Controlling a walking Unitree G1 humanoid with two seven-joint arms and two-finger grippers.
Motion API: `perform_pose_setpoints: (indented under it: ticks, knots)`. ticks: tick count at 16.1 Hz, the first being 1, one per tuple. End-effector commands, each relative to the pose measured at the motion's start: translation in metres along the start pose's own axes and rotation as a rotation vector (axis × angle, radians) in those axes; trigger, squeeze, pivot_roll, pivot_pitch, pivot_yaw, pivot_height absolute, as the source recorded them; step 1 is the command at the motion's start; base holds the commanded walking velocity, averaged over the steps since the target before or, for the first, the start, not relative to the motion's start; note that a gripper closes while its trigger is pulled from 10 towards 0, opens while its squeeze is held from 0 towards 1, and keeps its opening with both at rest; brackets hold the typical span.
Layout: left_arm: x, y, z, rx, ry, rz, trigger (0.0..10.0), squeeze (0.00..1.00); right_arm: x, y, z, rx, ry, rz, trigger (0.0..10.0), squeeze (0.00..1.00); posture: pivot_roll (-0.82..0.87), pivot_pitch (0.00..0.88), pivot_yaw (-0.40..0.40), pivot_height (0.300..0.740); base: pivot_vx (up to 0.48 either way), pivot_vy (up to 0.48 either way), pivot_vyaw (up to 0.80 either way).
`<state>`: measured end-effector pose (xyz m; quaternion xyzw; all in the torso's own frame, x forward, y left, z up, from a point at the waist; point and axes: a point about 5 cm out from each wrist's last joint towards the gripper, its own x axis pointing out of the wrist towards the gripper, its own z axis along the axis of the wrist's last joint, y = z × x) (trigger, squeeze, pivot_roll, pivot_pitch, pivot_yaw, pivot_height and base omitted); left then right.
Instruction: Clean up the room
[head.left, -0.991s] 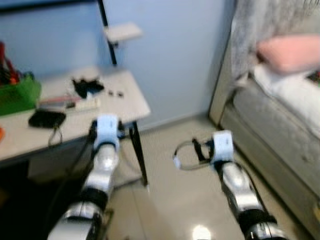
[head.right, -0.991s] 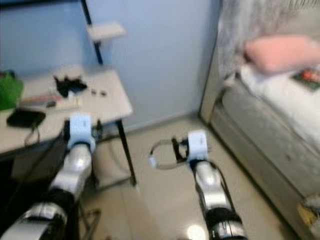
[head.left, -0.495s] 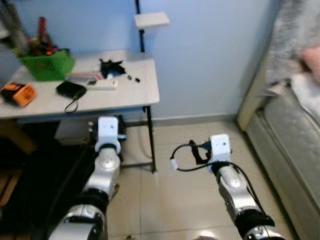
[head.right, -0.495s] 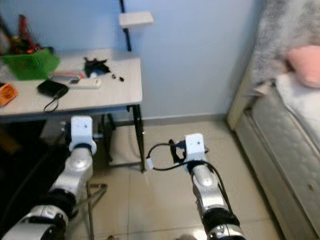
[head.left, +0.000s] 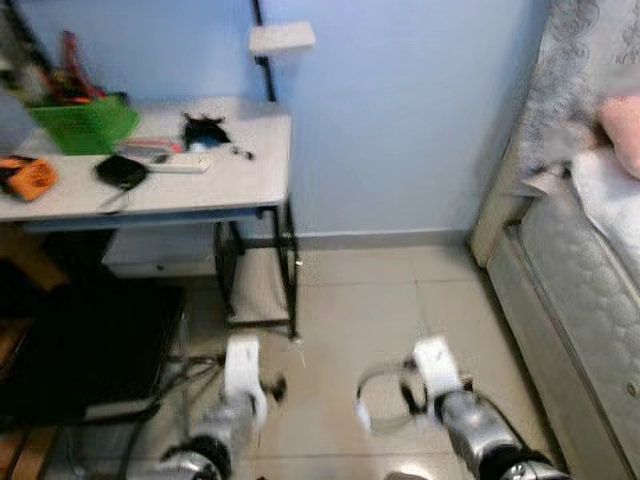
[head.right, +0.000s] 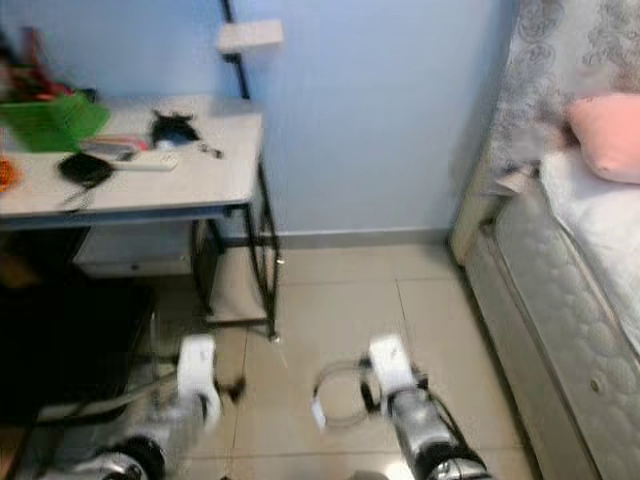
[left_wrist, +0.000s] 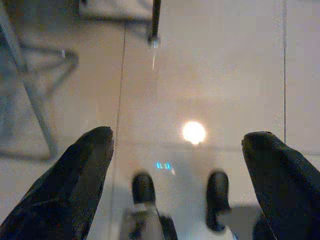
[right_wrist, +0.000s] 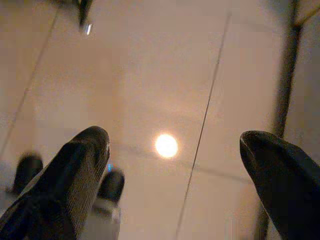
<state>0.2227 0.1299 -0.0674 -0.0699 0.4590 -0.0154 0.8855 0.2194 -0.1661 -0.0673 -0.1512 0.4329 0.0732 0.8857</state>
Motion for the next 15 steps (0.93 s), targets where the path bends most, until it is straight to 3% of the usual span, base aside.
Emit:
perform_pose_setpoints:
  ticks: [1, 3, 4, 7, 11, 13, 15]
  knots:
    - [0.0, -0.001, -0.008, 0.012, 0.039, -0.006, 10.0, 0.0, -0.001, 0.002, -0.011, -0.009, 0.052, 0.0, 10.0, 0.27, -0.21, 0.022, 0.075, 0.74, 0.0, 0.0, 0.0]
    - [-0.001, -0.006, -0.017, -0.022, 0.056, -0.012, 10.0, 0.0, -0.003, 0.005, -0.025, 0.037, 0.116, 0.024, 10.0, 0.28, -0.21, 0.03, 0.054, 0.74, 0.0, 0.0, 0.0]
    - [-0.001, -0.008, -0.016, -0.008, 0.059, -0.013, 10.0, 0.0, -0.004, 0.007, -0.031, 0.103, 0.151, 0.044, 10.0, 0.27, -0.21, 0.029, 0.052, 0.74, 0.0, 0.0, 0.0]
    - [0.0, -0.011, -0.014, -0.01, 0.054, -0.018, 10.0, 0.0, -0.005, 0.011, -0.033, 0.143, 0.165, 0.059, 10.0, 0.3, -0.21, 0.027, 0.054, 0.74, 0.0, 0.0, 0.0]
    - [0.0, -0.007, -0.002, 0.119, 0.017, -0.017, 10.0, 0.0, -0.003, 0.005, -0.026, 0.185, 0.138, 0.066, 10.0, 0.29, -0.22, 0.015, 0.063, 0.74, 0.0, 0.0, 0.0]
    - [-0.002, 0.01, -0.012, 0.213, 0.046, 0.028, 10.0, 0.0, -0.006, -0.006, -0.039, 0.197, 0.159, 0.037, 10.0, 0.29, -0.23, 0.021, 0.075, 0.74, 0.0, 0.0, 0.0]
    - [-0.01, 0.041, -0.042, 0.367, 0.145, 0.082, 10.0, 0.0, -0.013, -0.022, -0.063, 0.195, 0.214, -0.02, 10.0, 0.27, -0.19, 0.013, 0.075, 0.74, 0.0, 0.0, 0.0]
